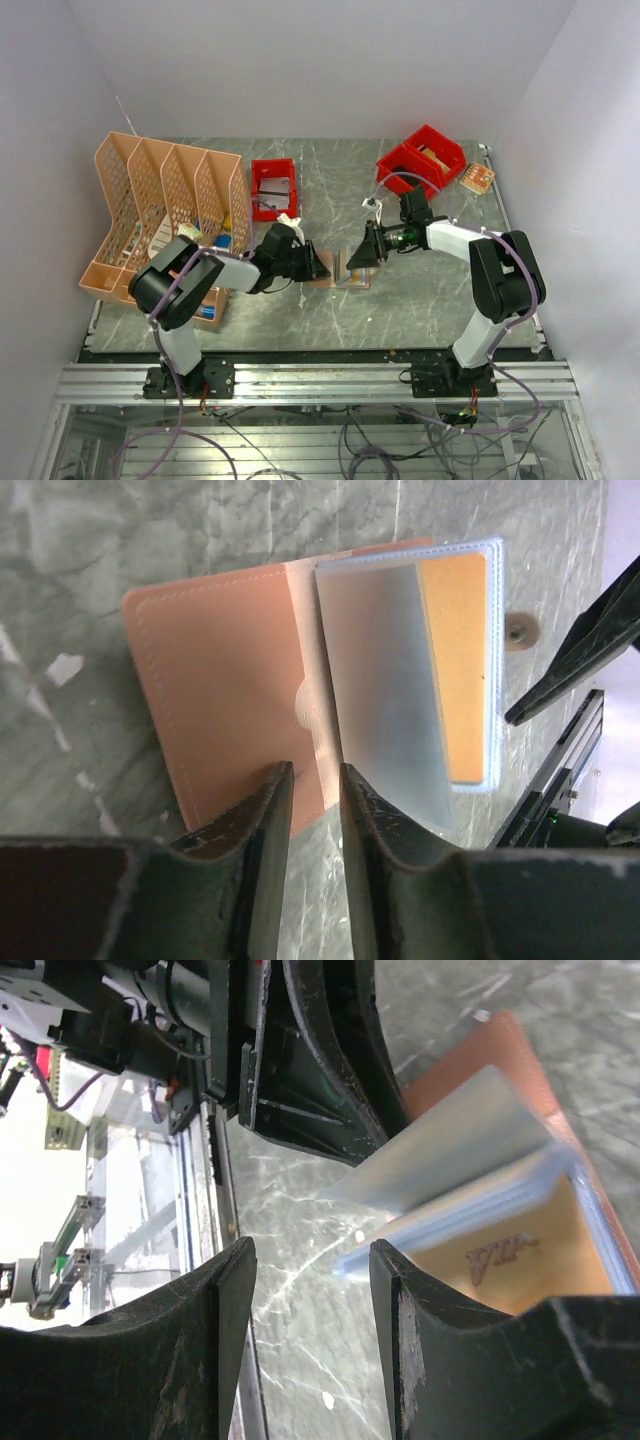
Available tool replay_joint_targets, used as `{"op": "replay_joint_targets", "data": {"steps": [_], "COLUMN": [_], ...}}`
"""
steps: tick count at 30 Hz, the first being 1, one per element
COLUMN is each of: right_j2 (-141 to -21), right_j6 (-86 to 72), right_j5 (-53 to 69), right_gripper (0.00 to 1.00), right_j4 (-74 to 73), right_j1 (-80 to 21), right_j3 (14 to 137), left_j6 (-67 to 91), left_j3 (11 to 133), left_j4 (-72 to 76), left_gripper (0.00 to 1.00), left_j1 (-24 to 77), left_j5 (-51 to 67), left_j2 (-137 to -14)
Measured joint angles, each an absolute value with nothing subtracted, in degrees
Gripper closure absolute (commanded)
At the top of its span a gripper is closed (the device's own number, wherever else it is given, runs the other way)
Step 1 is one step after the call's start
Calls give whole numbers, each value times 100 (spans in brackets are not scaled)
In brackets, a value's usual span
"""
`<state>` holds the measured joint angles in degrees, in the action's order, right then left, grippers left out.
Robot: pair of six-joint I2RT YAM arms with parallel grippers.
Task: Put the credit cards into the card holder
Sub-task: Open the card holder at the center of the board.
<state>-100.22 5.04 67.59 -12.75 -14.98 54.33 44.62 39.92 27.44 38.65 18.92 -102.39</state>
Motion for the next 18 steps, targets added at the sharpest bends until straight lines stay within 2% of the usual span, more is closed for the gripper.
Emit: {"op": "replay_joint_targets", "data": {"steps": [3,15,18], "right_j2": [-10031,-11111,-10908], "right_j6": [379,320,526], "right_j5": [6860,6842,6576], "right_gripper": [50,52,56], "right_j4": [-1131,-1256,-1476], "right_j1": [-1697,-2346,-2248], "right_j3": [5435,6775,6775], "left_j6": [4580,4541,4434], "left_j3": [3756,3483,3485], "left_j4": [2766,2268,2180], "left_gripper": [56,58,57], "left_j1": [3787,3752,3752], "left_j5": [1865,1400,1376], "left_j2": [-9929,-8517,-8248]}}
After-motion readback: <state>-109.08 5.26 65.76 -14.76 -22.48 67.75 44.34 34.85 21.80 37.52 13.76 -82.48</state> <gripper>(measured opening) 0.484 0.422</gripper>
